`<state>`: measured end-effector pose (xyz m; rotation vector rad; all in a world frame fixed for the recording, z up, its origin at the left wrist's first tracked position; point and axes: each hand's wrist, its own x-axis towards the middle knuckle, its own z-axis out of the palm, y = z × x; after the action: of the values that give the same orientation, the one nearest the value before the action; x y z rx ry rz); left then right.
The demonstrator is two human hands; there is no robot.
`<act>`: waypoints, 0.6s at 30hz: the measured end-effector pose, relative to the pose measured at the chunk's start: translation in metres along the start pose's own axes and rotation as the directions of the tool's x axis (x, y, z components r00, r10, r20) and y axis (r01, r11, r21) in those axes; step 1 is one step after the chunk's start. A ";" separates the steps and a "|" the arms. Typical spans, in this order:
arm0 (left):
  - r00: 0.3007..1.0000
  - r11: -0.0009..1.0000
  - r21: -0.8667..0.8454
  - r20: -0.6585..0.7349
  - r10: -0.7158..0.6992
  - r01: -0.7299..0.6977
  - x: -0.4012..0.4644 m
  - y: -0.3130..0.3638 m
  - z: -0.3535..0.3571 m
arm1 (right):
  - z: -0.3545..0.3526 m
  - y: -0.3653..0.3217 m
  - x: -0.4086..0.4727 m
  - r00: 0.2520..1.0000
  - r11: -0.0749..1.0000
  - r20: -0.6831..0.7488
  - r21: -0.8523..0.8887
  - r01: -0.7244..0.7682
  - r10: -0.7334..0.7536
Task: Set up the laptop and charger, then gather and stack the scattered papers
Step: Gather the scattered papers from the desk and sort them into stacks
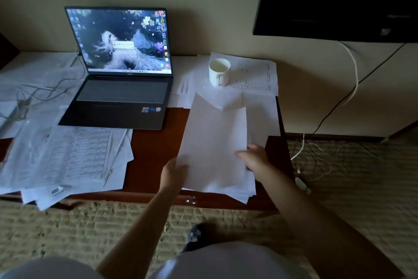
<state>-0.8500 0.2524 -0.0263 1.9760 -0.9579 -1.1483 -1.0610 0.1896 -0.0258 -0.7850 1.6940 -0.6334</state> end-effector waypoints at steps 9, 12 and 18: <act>0.995 0.971 0.234 -0.101 -0.024 0.047 0.008 -0.028 0.006 | 0.008 0.036 -0.028 0.834 0.386 0.269 -0.789 0.478 -0.482; 0.984 0.986 -0.011 -0.057 -0.169 0.169 0.006 -0.027 0.009 | 0.031 0.065 -0.041 0.739 0.113 0.605 -0.746 0.656 -0.296; 0.965 0.950 -0.172 0.084 -0.249 0.260 0.008 -0.026 0.004 | 0.025 0.065 -0.041 0.725 0.334 0.472 -0.667 0.666 -0.501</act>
<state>-0.8444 0.2585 -0.0522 1.9635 -0.6130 -1.3935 -1.0418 0.2621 -0.0557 -2.1604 1.4376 -0.1681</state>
